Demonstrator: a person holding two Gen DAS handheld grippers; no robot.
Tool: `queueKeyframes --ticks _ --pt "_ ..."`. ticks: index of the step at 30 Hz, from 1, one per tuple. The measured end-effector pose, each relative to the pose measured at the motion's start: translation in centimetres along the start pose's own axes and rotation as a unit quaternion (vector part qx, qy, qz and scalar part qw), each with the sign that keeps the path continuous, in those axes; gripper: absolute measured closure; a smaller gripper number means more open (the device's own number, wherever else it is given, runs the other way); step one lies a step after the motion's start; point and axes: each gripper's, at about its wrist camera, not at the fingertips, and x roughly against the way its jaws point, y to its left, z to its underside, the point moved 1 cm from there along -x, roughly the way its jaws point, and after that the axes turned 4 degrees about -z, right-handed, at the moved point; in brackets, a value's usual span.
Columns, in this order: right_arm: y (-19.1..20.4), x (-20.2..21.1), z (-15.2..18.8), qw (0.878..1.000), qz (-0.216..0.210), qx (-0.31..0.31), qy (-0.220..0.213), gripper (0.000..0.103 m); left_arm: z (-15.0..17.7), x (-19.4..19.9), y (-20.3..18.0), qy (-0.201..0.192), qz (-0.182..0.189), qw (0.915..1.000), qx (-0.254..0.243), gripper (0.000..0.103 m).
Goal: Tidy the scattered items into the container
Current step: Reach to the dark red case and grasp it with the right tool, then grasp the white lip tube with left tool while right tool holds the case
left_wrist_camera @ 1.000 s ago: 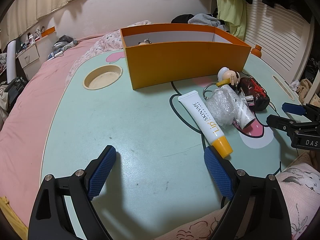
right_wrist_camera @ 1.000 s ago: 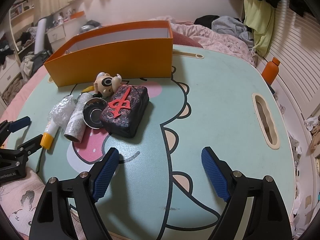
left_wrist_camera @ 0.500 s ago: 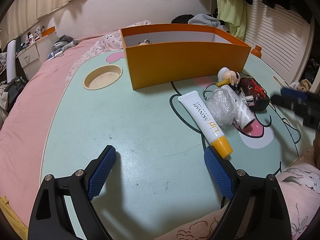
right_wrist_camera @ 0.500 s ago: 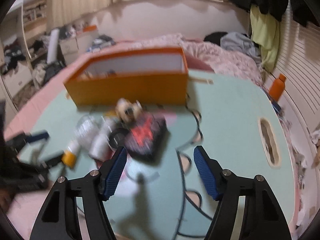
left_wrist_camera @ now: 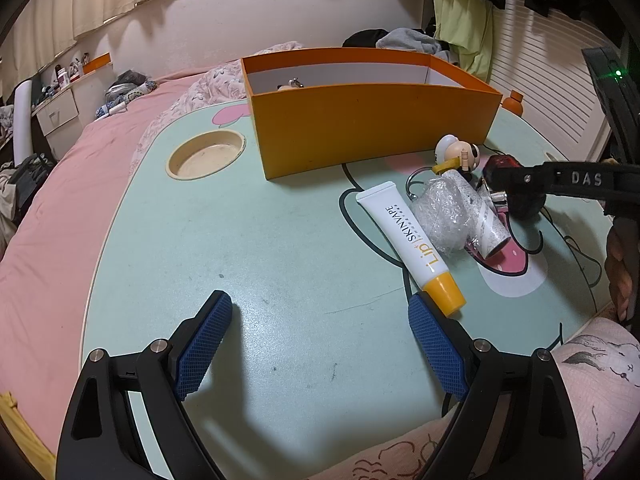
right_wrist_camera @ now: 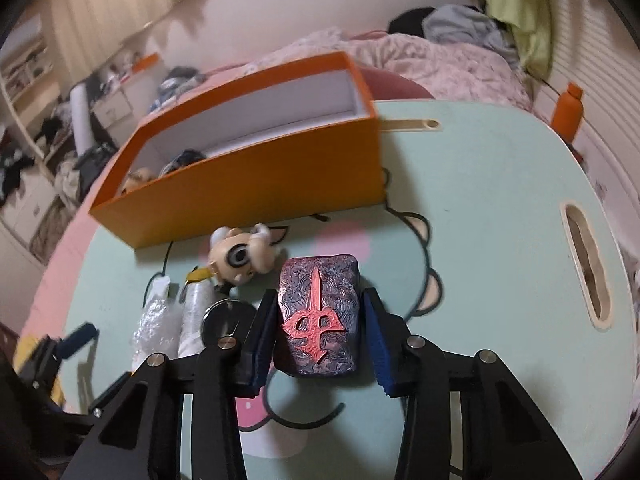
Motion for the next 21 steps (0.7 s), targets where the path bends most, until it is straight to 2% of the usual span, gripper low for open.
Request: queueKeyframes --ticks 7,11,16,21 --pt "-1.4 2.2 0.8 0.999 -0.006 -0.021 -0.039 0.063 -0.1 0.3 0.1 -0.005 0.005 1.0000 0.002 0.013" --pt "-1.0 3.4 1.8 0.998 0.012 -0.002 -0.060 0.063 -0.4 1.6 0.0 -0.016 0.054 0.9984 0.003 0.013" --pt "-0.6 3.0 2.5 0.999 0.010 0.006 -0.053 0.063 -1.7 1.6 -1.4 -0.015 0.076 0.9969 -0.011 0.013" --pt "-1.0 2.9 2.5 0.999 0.009 0.003 -0.054 0.063 -3.3 1.4 -3.6 -0.017 0.078 0.9956 -0.048 0.014"
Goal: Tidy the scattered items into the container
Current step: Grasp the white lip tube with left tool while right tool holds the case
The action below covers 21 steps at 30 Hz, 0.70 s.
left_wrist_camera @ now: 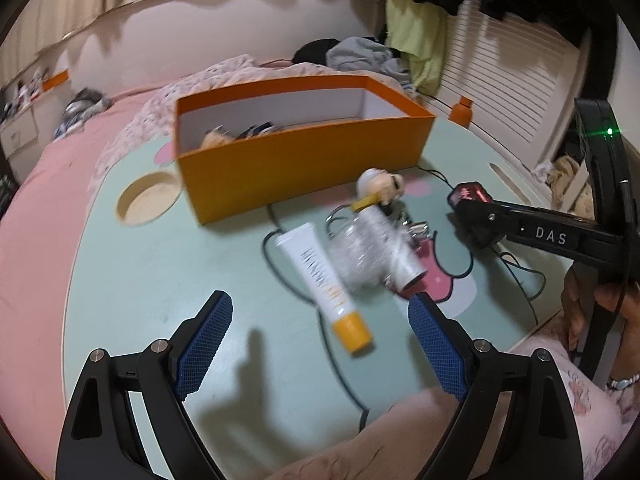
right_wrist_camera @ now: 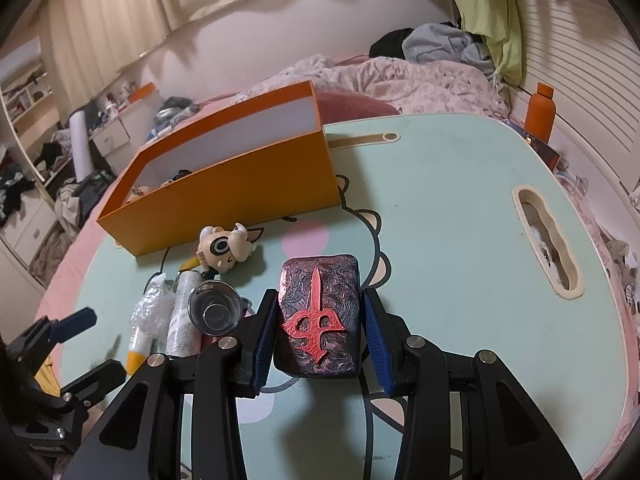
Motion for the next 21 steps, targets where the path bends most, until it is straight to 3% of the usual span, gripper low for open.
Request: queueKeyframes --ticks 5,10,13,21 --pt "0.1 0.0 0.1 1.000 -0.001 0.002 0.000 0.063 -0.6 -1.7 -1.3 0.018 -0.021 0.9989 -0.039 0.020" --pt "0.1 -0.1 0.1 1.000 -0.002 -0.001 0.001 0.063 -0.1 -2.7 -0.7 0.037 -0.012 0.9987 -0.032 0.073" --pt "0.1 -0.1 0.1 1.000 -0.003 -0.001 0.001 0.063 0.3 -2.5 -0.6 0.032 -0.007 0.9989 -0.034 0.082" --pt "0.0 -0.1 0.0 1.000 -0.004 -0.001 0.000 0.063 1.3 -0.8 0.5 0.004 -0.005 1.0000 -0.007 0.082"
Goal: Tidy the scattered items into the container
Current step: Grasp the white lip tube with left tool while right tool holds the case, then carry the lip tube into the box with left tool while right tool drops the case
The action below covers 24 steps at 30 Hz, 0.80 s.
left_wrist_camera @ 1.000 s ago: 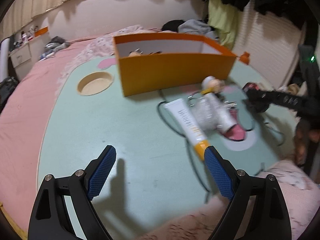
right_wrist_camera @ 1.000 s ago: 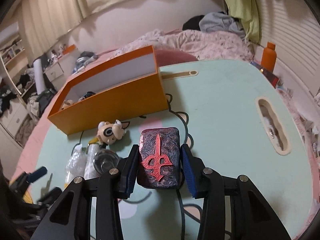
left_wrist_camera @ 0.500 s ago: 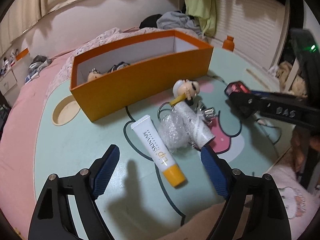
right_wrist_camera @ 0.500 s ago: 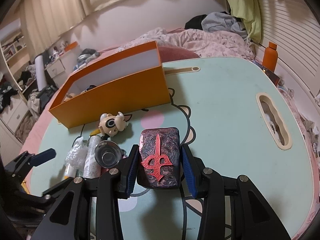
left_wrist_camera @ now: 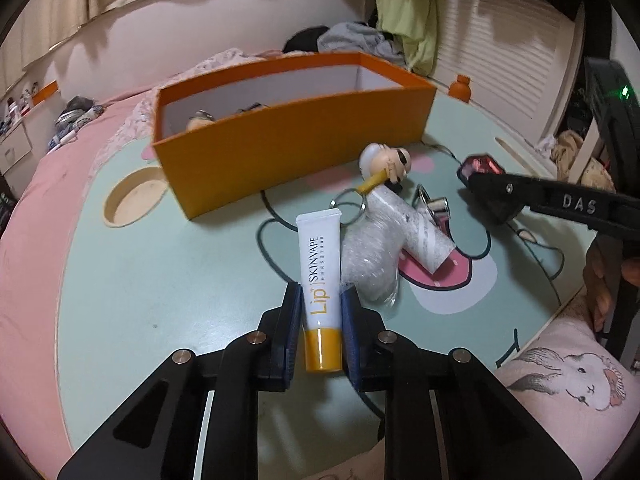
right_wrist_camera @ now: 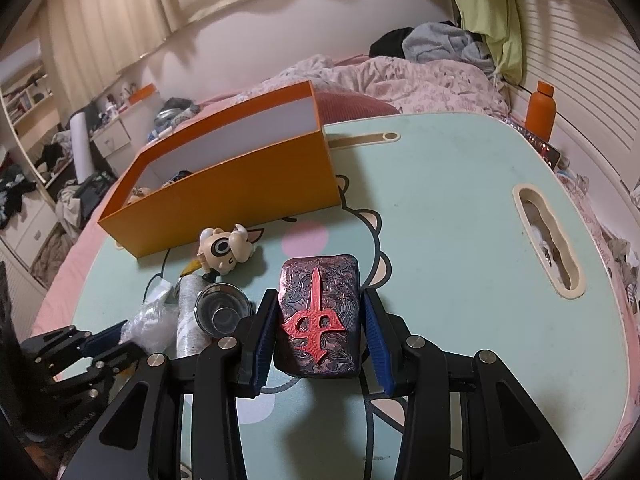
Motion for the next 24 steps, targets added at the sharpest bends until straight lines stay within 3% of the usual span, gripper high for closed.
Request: queueKeyframes --ticks 13,24 --pt "0.5 1.3 -0.7 0.999 -0.010 0.012 -0.028 0.063 -1.4 3.8 1.4 -0.052 0.019 0.9978 0.036 0.082" --pt "3.8 2.0 -6.1 0.996 -0.048 0.043 -0.066 0.063 -8.7 4.3 2.7 -0.112 0.005 0.9933 0.028 0.082"
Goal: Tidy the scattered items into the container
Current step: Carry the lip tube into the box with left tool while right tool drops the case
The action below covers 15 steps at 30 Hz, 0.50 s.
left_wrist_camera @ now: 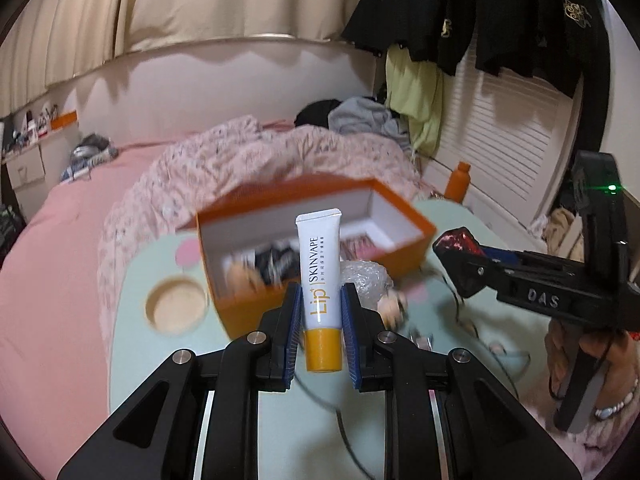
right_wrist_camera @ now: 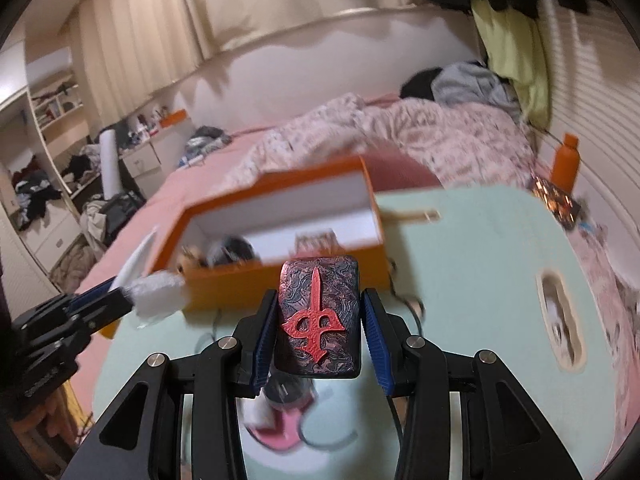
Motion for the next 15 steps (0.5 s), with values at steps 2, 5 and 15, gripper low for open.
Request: queueKeyframes --ticks 2,5,15 --pt "0.7 -0.8 -1.6 1.000 -0.001 0.014 -0.008 0.063 -1.4 -1.1 0.3 -0.004 0.000 1.0000 0.002 0.082" --pt "1.4 -2.6 -3.6 1.000 -0.001 0.027 -0.008 0.063 -2.9 -3.0 0.9 -0.007 -0.011 0.9999 0.004 0.082" --pt "0.8 -9.5 -3.6 0.998 0.028 0.040 0.051 0.063 -2.1 -8.0 2.7 0.026 -0.023 0.9991 0.026 0.082"
